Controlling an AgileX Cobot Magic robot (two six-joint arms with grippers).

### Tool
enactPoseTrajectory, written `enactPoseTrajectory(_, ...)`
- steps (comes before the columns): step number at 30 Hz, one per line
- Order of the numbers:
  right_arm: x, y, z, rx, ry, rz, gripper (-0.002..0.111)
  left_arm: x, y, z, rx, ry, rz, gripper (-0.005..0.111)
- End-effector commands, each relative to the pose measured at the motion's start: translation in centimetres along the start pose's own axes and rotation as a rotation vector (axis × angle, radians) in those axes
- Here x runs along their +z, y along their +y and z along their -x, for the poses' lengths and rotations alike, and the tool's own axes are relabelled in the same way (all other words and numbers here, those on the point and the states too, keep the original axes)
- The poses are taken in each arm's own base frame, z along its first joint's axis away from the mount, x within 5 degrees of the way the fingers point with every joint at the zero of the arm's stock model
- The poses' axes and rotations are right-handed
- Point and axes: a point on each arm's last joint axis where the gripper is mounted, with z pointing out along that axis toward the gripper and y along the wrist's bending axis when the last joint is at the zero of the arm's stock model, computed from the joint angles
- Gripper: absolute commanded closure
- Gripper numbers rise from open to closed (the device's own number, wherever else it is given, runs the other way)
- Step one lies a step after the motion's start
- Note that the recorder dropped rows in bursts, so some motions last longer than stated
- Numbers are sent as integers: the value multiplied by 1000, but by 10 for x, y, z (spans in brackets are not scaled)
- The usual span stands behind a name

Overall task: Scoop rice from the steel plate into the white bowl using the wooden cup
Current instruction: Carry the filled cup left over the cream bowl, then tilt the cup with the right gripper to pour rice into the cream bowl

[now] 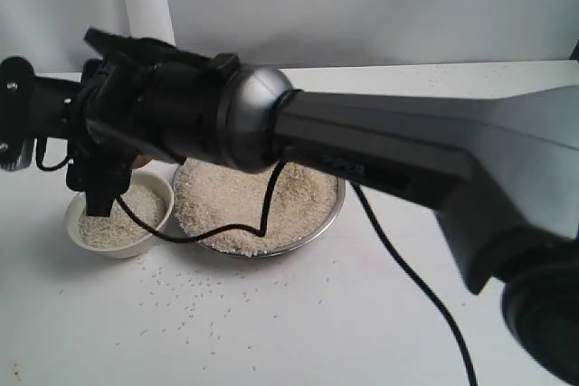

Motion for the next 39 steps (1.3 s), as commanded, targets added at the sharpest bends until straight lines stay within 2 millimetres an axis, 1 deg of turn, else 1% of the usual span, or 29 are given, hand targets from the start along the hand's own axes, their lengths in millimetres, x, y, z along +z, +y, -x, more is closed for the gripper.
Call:
enactPoseTrajectory(1,14,8,-3,-135,41,-33,108,1,0,0,-6,3,-4,107)
enactPoseTrajectory(2,14,9,-3,-152,49,-37,108,1,0,0,-6,3,-4,107)
enactPoseTrajectory(5,23,13,-11,-229,105,-49,108,1,0,0,-6,3,-4,107)
enactPoseTrajectory(12,30,15,-15,-323,131,-70,108,1,0,0,-6,3,-4,107)
enactPoseTrajectory(22,42,25,-24,-521,182,-46,108,1,0,0,-6,3,-4,107)
enactPoseTrajectory(27,42,22,-24,-629,193,-63,108,1,0,0,-6,3,-4,107)
enactPoseTrajectory(39,44,19,-25,-746,220,-106,108,1,0,0,-6,3,-4,107)
